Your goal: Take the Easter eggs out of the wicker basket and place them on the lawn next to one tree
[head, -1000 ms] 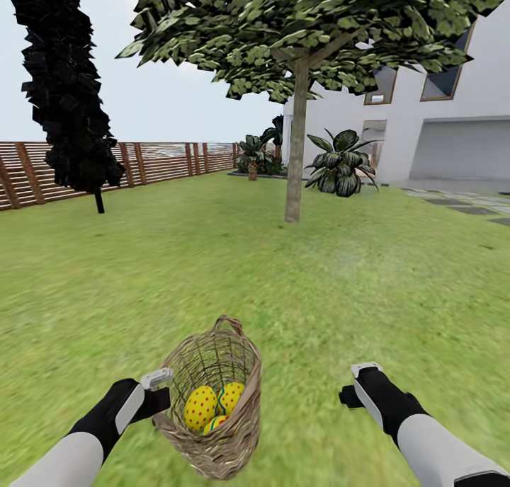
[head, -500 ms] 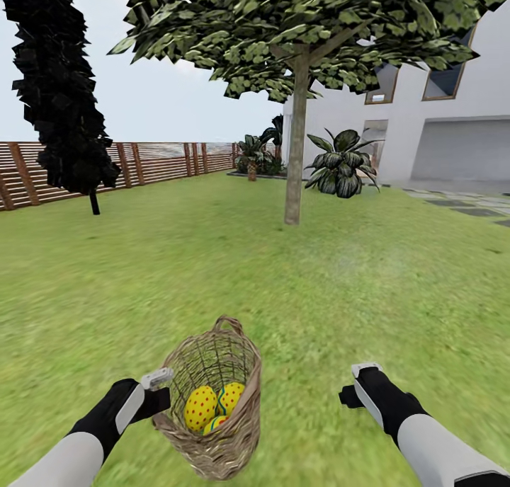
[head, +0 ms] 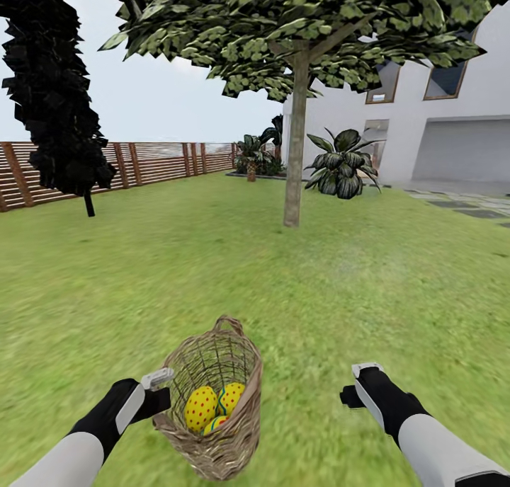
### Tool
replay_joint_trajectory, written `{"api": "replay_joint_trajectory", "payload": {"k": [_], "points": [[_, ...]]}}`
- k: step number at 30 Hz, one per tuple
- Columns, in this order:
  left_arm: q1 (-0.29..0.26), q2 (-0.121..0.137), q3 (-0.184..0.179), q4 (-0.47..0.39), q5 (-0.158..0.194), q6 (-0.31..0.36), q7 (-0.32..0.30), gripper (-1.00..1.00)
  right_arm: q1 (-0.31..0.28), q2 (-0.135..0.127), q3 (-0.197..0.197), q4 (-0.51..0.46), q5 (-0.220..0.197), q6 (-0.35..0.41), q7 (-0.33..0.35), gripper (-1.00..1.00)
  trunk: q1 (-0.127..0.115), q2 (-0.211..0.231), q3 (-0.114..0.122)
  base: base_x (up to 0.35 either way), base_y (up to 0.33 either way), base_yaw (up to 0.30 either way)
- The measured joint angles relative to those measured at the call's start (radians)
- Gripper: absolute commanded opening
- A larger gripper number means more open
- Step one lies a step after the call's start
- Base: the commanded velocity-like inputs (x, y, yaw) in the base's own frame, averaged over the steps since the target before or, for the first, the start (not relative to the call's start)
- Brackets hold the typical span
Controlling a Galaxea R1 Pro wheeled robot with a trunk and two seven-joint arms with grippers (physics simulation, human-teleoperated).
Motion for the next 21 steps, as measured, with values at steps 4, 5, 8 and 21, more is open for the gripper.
{"api": "replay_joint_trajectory", "payload": {"k": [4,5,8,21], "points": [[0.000,0.000,0.000,0.000,0.000,0.000,0.000,-1.00,0.000,0.000,0.000,0.000,0.000,0.000,0.000,1.00,0.000,0.000,0.000,0.329,-0.084,0.000],[0.000,0.000,0.000,0.000,0.000,0.000,0.000,-1.00,0.000,0.001,0.000,0.000,0.000,0.000,0.000,1.00,0.000,0.000,0.000,0.329,-0.084,0.000],[0.000,0.000,0.000,0.000,0.000,0.000,0.000,-1.00,0.000,0.000,0.000,0.000,0.000,0.000,0.000,1.00,0.000,0.000,0.000,0.329,-0.084,0.000],[0.000,0.000,0.000,0.000,0.000,0.000,0.000,-1.00,0.000,0.002,0.000,0.000,0.000,0.000,0.000,1.00,0.000,0.000,0.000,0.329,-0.084,0.000]]}}
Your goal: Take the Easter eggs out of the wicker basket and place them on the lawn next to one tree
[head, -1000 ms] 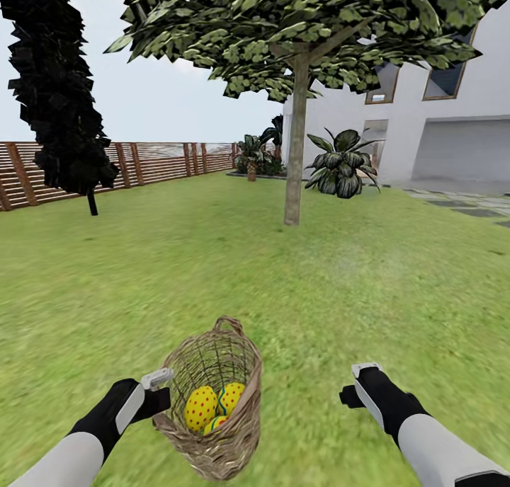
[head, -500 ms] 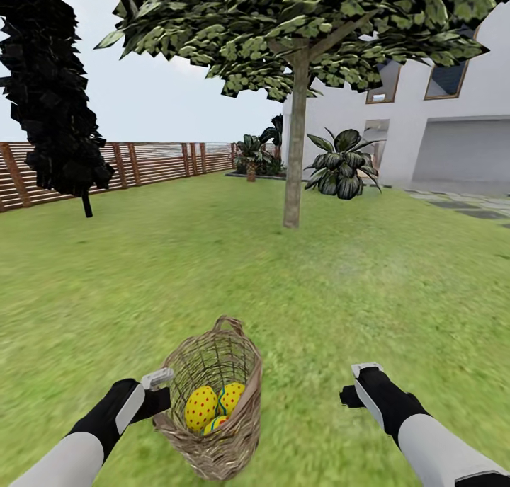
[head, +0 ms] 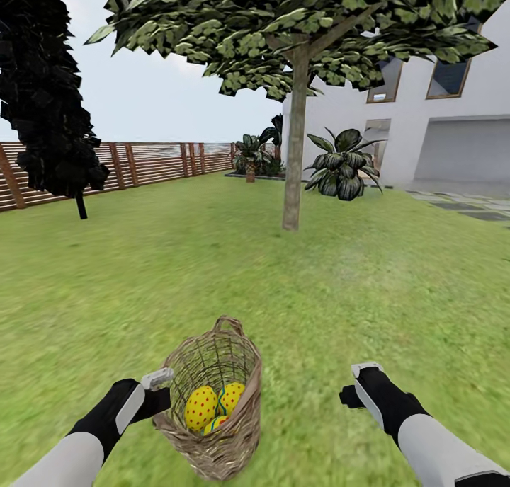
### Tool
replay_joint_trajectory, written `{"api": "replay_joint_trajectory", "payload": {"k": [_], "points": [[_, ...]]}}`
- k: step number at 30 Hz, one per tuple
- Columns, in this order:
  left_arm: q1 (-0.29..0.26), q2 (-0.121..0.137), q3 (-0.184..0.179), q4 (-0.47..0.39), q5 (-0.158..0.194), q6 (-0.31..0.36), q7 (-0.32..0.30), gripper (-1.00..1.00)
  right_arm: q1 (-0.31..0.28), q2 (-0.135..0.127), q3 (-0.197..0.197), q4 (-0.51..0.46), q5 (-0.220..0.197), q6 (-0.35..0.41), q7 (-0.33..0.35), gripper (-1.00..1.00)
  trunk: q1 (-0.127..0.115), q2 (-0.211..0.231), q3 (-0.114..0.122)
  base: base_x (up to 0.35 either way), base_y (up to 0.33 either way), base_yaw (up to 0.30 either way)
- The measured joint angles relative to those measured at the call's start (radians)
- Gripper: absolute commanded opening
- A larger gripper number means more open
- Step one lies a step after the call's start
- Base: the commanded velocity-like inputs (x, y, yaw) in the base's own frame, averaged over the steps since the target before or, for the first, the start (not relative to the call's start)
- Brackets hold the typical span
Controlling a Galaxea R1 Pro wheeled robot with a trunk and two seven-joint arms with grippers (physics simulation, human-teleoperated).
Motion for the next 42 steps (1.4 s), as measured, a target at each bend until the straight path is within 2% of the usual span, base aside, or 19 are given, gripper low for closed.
{"api": "replay_joint_trajectory", "payload": {"k": [42], "points": [[0.000,0.002,0.000,0.000,0.000,0.000,0.000,-1.00,0.000,0.002,0.002,0.000,0.000,0.000,0.000,1.00,0.000,0.000,0.000,0.329,-0.084,0.000]]}}
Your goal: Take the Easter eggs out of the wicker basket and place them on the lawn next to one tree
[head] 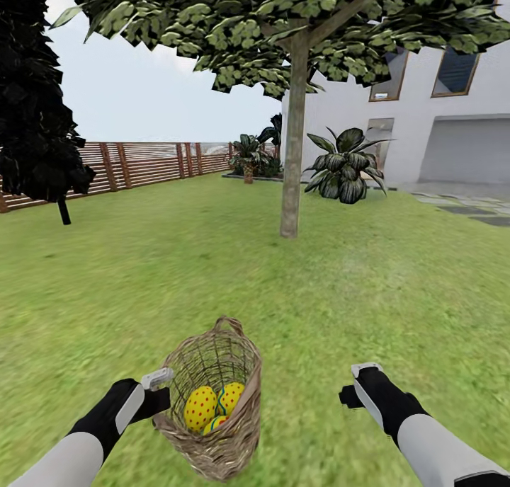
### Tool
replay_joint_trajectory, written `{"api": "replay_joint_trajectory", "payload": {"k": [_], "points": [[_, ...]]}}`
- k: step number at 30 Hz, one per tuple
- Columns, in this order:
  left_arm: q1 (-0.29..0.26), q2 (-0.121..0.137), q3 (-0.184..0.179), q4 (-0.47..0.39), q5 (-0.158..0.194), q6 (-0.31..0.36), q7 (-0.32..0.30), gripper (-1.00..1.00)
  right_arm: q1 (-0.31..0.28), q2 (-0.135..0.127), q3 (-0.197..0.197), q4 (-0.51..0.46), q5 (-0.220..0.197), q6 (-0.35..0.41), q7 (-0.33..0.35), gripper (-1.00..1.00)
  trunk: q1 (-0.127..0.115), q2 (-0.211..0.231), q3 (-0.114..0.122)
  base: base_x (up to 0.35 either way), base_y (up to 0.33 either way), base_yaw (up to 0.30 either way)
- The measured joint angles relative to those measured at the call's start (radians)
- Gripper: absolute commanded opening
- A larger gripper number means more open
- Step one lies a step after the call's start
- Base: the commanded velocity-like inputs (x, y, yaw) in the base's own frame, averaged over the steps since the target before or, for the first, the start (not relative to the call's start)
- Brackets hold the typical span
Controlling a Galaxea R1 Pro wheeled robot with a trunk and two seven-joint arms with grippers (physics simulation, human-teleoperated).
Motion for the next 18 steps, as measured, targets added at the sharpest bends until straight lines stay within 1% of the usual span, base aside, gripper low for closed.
{"api": "replay_joint_trajectory", "payload": {"k": [18], "points": [[0.000,-0.001,0.000,0.000,0.001,0.000,0.000,-1.00,0.000,0.000,-0.001,0.000,0.000,-0.001,0.000,1.00,0.000,0.000,0.000,0.329,-0.077,0.000]]}}
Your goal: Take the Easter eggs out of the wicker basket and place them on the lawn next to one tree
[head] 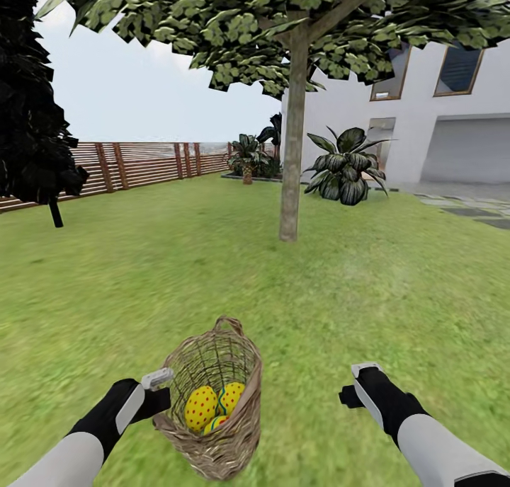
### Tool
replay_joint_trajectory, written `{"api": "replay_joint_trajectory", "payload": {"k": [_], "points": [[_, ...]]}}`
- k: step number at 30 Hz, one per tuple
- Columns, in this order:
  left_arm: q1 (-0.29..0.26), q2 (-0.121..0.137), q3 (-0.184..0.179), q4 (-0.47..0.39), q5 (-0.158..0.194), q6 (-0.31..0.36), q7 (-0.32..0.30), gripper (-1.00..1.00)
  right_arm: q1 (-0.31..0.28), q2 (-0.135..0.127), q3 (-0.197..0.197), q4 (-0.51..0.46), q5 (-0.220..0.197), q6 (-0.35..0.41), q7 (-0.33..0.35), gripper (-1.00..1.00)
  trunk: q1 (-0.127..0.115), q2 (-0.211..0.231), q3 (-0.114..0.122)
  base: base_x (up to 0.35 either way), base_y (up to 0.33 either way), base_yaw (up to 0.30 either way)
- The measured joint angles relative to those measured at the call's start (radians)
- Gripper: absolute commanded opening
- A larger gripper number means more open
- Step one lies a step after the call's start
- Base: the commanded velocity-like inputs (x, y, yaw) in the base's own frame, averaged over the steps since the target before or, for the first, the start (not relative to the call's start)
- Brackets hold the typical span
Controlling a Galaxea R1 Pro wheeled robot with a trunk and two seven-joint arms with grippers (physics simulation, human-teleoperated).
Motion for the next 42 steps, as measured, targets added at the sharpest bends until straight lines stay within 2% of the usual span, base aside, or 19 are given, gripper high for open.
{"api": "replay_joint_trajectory", "payload": {"k": [42], "points": [[0.000,0.000,0.000,0.000,-0.001,0.000,0.000,-1.00,0.000,-0.004,-0.001,0.000,0.000,0.001,0.001,1.00,0.000,0.000,0.000,0.330,-0.075,0.000]]}}
